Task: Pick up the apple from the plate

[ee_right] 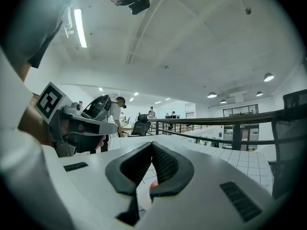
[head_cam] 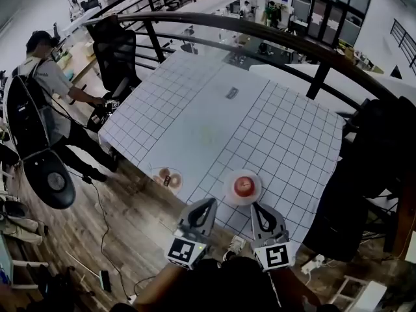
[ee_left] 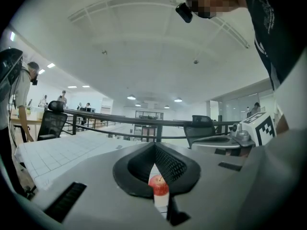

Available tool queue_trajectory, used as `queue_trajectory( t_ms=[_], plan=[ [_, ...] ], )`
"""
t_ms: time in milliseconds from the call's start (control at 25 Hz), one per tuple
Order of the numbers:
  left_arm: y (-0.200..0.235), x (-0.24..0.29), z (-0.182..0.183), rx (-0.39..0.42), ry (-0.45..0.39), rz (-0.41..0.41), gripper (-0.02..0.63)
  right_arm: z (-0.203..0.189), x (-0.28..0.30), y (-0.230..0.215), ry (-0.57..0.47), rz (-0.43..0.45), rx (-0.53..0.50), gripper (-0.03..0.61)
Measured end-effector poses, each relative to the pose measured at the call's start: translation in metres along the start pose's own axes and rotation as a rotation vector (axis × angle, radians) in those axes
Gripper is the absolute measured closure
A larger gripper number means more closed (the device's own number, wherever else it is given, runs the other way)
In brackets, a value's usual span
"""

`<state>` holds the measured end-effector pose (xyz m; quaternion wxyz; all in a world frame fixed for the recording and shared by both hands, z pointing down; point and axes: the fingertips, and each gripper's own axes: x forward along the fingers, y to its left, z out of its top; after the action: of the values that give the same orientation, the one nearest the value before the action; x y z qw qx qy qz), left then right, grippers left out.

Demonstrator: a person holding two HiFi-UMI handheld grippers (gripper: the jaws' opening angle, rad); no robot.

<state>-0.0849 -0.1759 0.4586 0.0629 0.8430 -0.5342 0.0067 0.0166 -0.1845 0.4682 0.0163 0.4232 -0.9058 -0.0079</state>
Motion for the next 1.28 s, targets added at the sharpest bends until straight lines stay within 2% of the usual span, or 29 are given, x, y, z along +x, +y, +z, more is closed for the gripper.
queue_trajectory(
  t_ms=[200,400,600,1080,1120,1160,1280],
  plan=[
    [0.007,0.013,0.001,0.007,-0.012,-0.022,0.595,-0.011,0.013,-0.012,0.032,-0.007,0.024,0.555],
    [0.029,0.026,0.0,0.017,-0.014,0.008,0.596,-0.009,0.032,-0.015,0.031,-0.03,0.025,0.555],
    [0.04,0.042,0.0,0.008,-0.011,-0.068,0.596,-0.008,0.041,-0.015,0.026,-0.108,0.019,0.554],
    [0.056,0.049,-0.02,0.005,0.04,-0.185,0.596,-0.036,0.049,-0.007,0.091,-0.2,-0.005,0.552],
    [0.057,0.049,-0.024,0.009,0.049,-0.197,0.595,-0.04,0.049,-0.007,0.102,-0.206,0.0,0.53],
    [0.057,0.048,-0.029,0.014,0.058,-0.208,0.596,-0.044,0.05,-0.006,0.113,-0.213,0.005,0.438],
    [0.062,0.048,-0.039,0.014,0.075,-0.223,0.595,-0.056,0.052,-0.006,0.144,-0.228,0.019,0.373]
  ],
)
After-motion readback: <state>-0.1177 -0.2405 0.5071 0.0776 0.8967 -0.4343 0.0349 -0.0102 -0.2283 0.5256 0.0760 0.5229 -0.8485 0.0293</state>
